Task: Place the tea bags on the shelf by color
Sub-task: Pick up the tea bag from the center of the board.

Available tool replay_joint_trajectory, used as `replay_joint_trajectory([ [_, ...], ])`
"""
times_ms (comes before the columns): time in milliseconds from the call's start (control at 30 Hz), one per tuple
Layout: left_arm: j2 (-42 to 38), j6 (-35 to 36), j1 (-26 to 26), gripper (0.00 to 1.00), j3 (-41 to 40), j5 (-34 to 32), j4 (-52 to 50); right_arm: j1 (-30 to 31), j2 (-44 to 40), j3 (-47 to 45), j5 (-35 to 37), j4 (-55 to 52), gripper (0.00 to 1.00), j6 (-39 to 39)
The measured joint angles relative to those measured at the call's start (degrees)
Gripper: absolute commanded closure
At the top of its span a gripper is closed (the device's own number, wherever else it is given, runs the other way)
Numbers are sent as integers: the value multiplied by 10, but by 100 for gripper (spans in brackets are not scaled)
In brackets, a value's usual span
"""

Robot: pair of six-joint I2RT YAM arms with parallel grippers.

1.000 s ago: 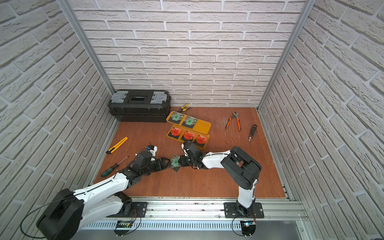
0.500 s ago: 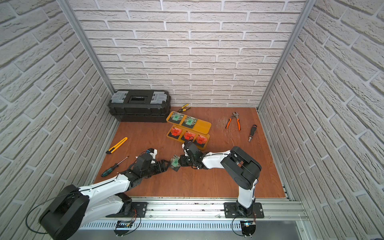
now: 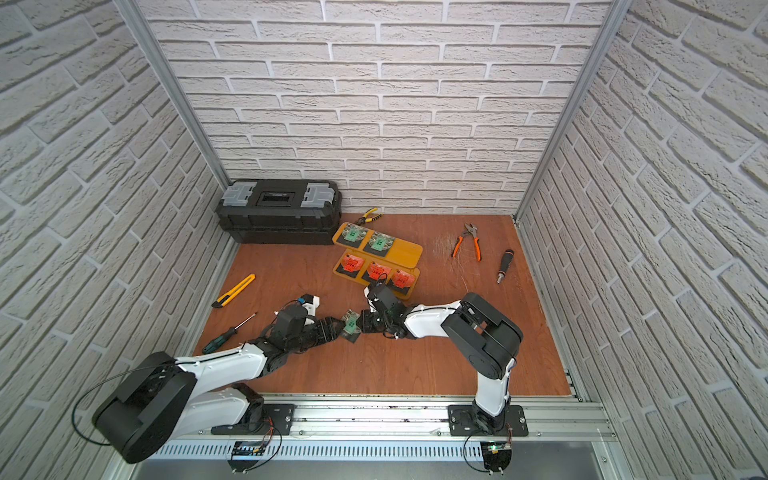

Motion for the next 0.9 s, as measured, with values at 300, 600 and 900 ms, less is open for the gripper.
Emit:
replay_joint_trajectory([
  [300, 27, -1, 0, 36, 4, 24, 24, 0, 1, 0, 0, 3, 77, 7],
  [600, 42, -2, 0, 48, 6, 31, 34, 0, 2, 0, 0, 5, 77, 8],
  [900, 42, -8, 0, 55, 6, 30, 25, 0, 2, 0, 0, 5, 77, 8],
])
